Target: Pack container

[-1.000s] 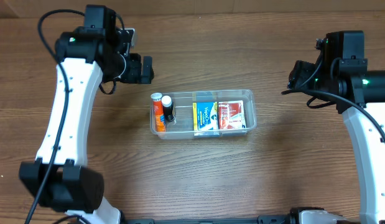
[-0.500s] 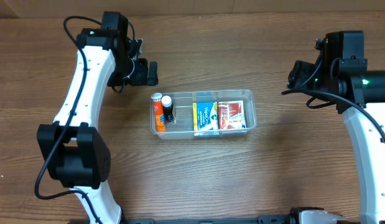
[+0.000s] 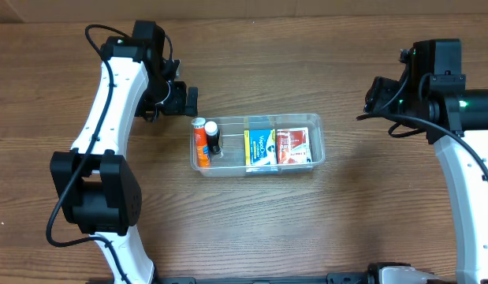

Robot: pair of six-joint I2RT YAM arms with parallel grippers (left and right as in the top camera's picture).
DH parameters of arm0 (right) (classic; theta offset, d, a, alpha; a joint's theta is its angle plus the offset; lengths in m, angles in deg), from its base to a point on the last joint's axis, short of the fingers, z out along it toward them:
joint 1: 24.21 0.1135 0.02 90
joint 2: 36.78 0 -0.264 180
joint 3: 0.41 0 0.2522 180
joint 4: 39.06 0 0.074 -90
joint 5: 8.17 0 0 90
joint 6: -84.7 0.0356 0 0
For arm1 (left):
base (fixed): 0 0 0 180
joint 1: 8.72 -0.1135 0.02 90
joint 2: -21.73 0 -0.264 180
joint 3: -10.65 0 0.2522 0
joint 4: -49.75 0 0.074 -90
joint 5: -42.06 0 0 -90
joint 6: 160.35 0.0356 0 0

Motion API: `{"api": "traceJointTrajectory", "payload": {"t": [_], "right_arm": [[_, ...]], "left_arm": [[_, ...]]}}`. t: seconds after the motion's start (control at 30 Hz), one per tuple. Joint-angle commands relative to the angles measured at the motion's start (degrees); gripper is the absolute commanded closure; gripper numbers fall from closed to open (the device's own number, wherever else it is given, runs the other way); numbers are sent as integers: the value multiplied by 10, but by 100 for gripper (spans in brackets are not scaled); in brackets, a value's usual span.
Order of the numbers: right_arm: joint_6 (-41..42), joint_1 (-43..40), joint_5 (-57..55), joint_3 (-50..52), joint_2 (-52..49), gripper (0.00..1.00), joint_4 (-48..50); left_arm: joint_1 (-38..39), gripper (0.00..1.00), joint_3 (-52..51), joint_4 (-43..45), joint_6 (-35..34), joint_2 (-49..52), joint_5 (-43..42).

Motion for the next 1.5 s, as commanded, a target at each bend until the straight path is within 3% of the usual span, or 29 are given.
{"api": "traceJointTrajectory", "payload": {"t": [0.0, 1.03, 1.47], "right_arm": [[0, -2, 3, -7, 1, 32, 2], [0, -2, 3, -7, 1, 32, 1], [0, -2, 3, -7, 1, 32, 1]], "left_arm": [[3, 0, 0, -9, 0, 9, 6], [3, 0, -17, 1, -16, 14, 12], [3, 0, -17, -49, -15, 14, 12]]}}
